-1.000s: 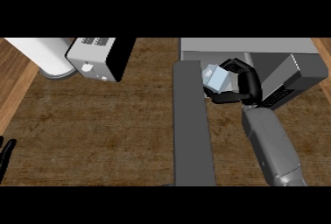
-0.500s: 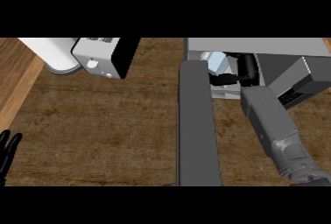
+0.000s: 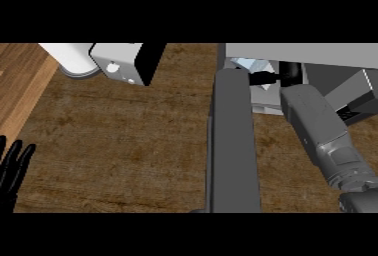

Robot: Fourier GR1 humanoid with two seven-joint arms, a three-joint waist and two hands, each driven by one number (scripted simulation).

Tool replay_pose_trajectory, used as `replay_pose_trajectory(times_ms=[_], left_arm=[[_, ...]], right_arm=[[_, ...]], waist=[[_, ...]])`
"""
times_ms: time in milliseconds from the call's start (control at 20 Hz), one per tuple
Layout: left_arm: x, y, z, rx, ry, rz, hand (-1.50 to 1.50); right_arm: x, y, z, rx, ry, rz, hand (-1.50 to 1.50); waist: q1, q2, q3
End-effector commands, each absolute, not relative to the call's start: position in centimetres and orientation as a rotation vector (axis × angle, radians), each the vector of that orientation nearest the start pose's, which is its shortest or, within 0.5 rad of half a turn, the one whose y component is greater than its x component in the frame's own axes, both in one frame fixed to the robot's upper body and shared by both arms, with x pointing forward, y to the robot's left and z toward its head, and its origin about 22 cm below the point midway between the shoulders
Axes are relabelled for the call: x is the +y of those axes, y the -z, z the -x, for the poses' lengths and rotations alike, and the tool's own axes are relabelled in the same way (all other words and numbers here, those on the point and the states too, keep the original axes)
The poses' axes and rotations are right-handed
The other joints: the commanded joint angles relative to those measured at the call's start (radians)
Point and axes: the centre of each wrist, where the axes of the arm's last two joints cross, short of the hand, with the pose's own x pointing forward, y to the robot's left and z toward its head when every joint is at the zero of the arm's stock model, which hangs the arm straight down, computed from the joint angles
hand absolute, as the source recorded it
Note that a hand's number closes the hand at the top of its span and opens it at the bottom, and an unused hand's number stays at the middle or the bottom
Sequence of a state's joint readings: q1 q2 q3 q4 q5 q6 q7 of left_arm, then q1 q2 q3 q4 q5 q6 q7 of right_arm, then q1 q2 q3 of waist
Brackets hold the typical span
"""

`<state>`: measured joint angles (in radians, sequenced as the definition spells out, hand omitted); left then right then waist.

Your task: Pick up the milk, place it into the microwave and close the microwave

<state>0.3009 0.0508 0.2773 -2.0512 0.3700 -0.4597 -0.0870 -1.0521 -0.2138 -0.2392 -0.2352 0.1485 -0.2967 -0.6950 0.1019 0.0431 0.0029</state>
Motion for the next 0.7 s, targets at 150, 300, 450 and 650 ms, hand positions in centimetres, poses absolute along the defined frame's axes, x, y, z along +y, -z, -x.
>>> replay_pose_trajectory(times_ms=[150,300,450,650], left_arm=[[31.3,-7.0,-15.5,-1.959,0.042,0.199,-1.5],[31.2,-7.4,-15.9,-1.968,0.073,0.207,-1.5],[31.1,-7.4,-16.2,-1.958,0.081,0.182,-1.5],[30.9,-7.8,-17.0,-1.967,0.129,0.179,-1.5]], right_arm=[[-23.2,-6.0,-45.0,-1.918,-0.088,0.562,1.5],[-23.3,-7.4,-45.6,-1.879,0.007,0.682,1.5],[-24.1,-7.4,-45.5,-1.903,-0.062,0.822,1.5],[-24.5,-6.9,-45.3,-1.882,-0.183,0.968,-1.5]], waist=[[0.031,0.019,0.002],[0.053,0.027,0.001],[0.057,0.034,0.001],[0.07,0.044,0.0]])
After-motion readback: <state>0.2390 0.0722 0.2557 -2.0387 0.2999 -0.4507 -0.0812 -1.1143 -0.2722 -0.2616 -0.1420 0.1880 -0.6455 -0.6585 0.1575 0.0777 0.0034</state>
